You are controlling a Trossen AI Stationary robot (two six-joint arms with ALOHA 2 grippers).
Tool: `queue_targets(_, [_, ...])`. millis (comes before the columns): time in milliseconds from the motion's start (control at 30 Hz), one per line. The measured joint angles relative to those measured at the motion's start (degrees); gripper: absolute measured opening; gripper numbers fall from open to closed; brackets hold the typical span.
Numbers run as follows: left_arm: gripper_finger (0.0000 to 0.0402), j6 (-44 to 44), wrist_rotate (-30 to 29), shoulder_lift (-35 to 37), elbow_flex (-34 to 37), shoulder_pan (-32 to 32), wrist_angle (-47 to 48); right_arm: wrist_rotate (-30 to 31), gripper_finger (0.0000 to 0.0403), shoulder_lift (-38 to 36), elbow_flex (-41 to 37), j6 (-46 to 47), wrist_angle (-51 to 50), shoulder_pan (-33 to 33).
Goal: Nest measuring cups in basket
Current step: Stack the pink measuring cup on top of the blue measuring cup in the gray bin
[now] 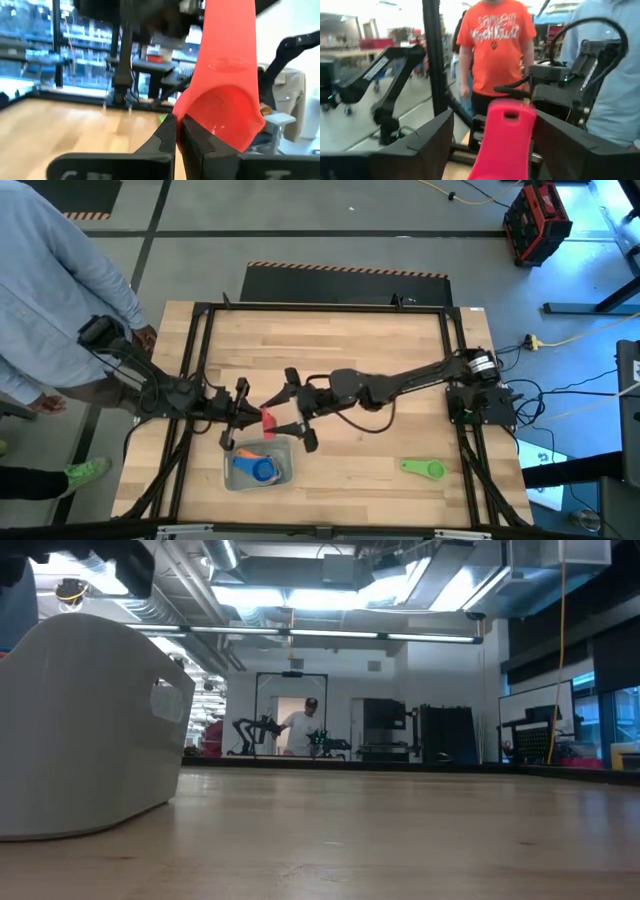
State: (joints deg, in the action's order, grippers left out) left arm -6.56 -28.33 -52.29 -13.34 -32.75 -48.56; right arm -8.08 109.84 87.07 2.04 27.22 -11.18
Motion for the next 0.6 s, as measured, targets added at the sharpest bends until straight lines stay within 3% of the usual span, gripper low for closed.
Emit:
queue_targets(200, [0.0003, -10.0, -5.1, 0.0, 0.0, -3.9, 4.5, 1.2, 0.0268, -7.3, 0.1, -4.1, -18.4, -0.1])
queue_targets(367, [0.0002, -27.2, -10.8, 0.0, 0.0, -8.7, 6.1, 2.2, 0.0268, -11.1, 0.1, -3.9, -31.2, -0.1])
queue_targets(600, [0.0002, -50.0, -19.2, 0.0, 0.0, -16.5, 6.2, 2.4, 0.0268, -11.4, -0.2, -2.8, -38.6, 0.0])
